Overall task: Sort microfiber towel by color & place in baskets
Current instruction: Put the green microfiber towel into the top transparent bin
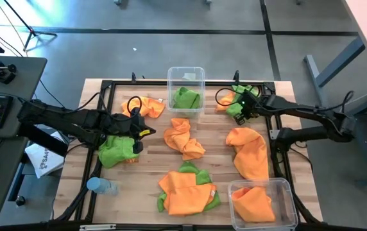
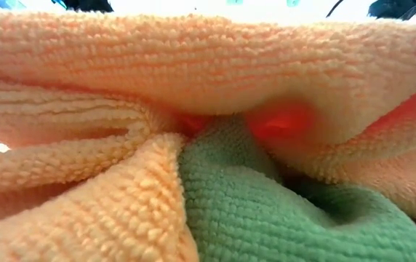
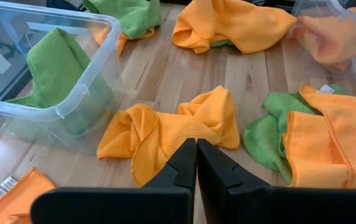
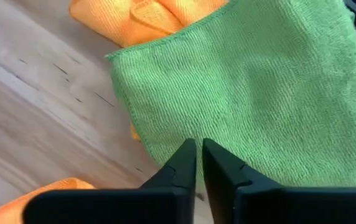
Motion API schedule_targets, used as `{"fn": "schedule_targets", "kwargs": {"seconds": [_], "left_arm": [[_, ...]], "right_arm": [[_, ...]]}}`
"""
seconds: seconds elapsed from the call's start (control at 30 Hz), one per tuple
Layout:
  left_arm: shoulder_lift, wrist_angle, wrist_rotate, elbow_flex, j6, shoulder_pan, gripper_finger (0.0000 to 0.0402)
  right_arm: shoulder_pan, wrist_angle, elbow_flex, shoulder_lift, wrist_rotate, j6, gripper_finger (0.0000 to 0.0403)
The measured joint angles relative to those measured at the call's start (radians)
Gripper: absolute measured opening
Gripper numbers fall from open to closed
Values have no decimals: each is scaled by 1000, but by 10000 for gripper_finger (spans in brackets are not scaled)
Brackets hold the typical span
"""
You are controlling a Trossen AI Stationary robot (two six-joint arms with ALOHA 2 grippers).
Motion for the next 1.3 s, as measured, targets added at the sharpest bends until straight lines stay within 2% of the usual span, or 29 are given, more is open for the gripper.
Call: {"fn": "schedule_targets", "kwargs": {"seconds": [0.4,0.5,0.67,0.77,0.87,0.97,1.13,1.17,1.3], "left_arm": [[0,0,0,0,0,0,0],[0,0,0,0,1,0,0],[0,0,-1,0,0,-2,0],[0,-1,-1,0,0,-9,0],[0,0,-1,0,0,-15,0],[0,0,-1,0,0,-24,0],[0,0,-1,0,-8,-26,0],[0,0,-1,0,-9,-26,0],[0,0,-1,0,-9,-26,0]], "right_arm": [[0,57,0,154,-6,21,183],[0,89,0,179,-6,-1,201],[0,132,0,224,2,-25,206],[0,134,0,258,2,-26,199],[0,126,0,293,0,-32,174],[0,124,0,316,0,-33,125],[0,129,0,322,0,-51,19],[0,130,0,322,0,-53,11],[0,121,0,321,1,-55,21]]}}
